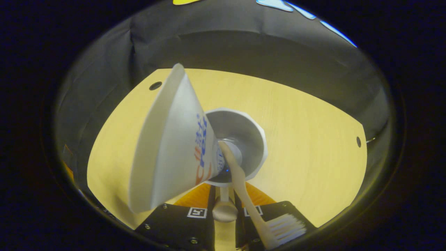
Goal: Put the toothbrush and toothpaste on the desktop into the cup, then pick up the cup and place it on the coaster on the desktop.
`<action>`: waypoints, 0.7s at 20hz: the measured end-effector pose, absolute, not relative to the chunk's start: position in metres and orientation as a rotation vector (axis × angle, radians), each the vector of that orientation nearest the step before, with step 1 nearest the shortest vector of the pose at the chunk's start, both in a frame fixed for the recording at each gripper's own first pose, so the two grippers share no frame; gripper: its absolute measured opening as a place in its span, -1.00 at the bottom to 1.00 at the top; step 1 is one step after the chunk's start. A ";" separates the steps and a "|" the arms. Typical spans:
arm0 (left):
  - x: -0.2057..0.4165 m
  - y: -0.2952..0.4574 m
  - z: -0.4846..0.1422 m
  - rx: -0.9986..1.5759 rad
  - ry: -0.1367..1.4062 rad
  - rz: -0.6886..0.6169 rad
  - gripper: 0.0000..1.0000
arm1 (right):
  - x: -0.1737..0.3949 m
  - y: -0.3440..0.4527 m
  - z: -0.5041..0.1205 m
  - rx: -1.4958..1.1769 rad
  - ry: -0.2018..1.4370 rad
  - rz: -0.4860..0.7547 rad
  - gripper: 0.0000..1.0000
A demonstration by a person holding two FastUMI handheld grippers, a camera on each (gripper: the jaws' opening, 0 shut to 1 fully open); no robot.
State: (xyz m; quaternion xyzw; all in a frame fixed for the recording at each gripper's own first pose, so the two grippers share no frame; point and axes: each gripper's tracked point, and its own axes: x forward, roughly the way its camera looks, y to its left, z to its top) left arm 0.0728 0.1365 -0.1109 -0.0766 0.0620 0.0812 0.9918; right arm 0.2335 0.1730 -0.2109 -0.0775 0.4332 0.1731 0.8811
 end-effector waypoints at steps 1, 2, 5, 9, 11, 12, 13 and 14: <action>0.072 0.141 -0.112 -0.157 0.125 0.165 0.90 | 0.235 0.179 -0.210 -0.174 0.905 0.368 -0.63; 0.071 0.146 -0.114 -0.158 0.129 0.169 0.90 | 0.236 0.185 -0.210 -0.185 0.912 0.373 -0.63; 0.072 0.158 -0.119 -0.161 0.138 0.178 0.90 | 0.241 0.201 -0.218 -0.211 0.930 0.384 -0.63; 0.071 0.167 -0.120 -0.162 0.141 0.186 0.90 | 0.242 0.211 -0.218 -0.233 0.939 0.398 -0.63; 0.071 0.171 -0.123 -0.162 0.145 0.188 0.90 | 0.241 0.209 -0.220 -0.228 0.953 0.402 -0.61; 0.071 0.171 -0.123 -0.164 0.147 0.188 0.90 | 0.242 0.207 -0.218 -0.234 0.950 0.403 -0.63; 0.073 0.171 -0.124 -0.166 0.147 0.188 0.86 | 0.241 0.208 -0.219 -0.245 0.950 0.404 -0.61; 0.072 0.172 -0.124 -0.168 0.148 0.189 0.86 | 0.242 0.209 -0.218 -0.256 0.950 0.408 -0.63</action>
